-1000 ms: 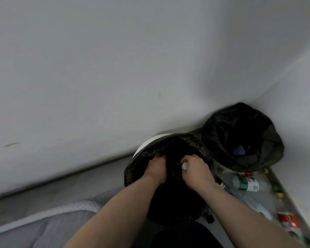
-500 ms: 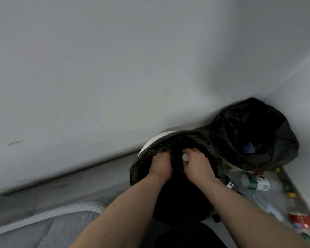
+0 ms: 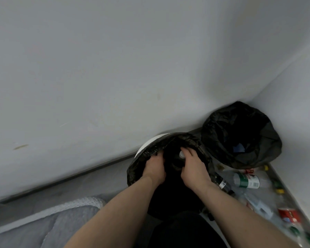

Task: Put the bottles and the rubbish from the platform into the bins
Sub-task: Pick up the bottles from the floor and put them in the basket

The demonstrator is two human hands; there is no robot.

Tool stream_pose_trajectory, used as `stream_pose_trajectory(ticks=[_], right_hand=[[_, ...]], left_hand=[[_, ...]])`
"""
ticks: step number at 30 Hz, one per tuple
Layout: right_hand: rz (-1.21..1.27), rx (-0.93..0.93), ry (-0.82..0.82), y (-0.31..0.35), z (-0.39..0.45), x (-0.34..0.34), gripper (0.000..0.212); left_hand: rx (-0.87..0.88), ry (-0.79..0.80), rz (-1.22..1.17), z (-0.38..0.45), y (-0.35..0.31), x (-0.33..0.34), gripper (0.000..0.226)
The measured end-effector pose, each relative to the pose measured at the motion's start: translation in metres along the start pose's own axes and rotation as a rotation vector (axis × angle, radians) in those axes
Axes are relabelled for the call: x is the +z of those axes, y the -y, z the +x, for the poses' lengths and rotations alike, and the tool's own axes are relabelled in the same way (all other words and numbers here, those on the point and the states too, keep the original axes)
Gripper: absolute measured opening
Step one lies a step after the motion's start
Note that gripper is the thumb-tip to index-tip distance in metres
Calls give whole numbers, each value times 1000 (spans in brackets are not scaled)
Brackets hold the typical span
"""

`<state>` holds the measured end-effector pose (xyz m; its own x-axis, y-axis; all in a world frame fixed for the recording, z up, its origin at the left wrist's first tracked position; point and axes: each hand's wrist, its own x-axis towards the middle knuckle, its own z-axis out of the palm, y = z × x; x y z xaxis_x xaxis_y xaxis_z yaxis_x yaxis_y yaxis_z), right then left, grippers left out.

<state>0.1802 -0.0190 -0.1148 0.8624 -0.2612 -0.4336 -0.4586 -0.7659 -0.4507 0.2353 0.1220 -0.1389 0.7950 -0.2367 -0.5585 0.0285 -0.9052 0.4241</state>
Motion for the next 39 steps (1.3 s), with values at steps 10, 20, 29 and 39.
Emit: stream_pose_trajectory(ticks=[10,20,29,39], right_hand=[[-17,-88,-54,4,-49,-44,56],[-167,91,-122,-22,-167,-116,50],[-83,436,-210,-73,-315,-168,64],[44,686,-262,-163,-433,-136,63]], left_hand=[[6,97,67,-35,-6,-28,70],[355,32,93,-109,-69,-99,41],[773,101,234,-212,-214,-86,46],[959,334,683,-280,-238,70,40]])
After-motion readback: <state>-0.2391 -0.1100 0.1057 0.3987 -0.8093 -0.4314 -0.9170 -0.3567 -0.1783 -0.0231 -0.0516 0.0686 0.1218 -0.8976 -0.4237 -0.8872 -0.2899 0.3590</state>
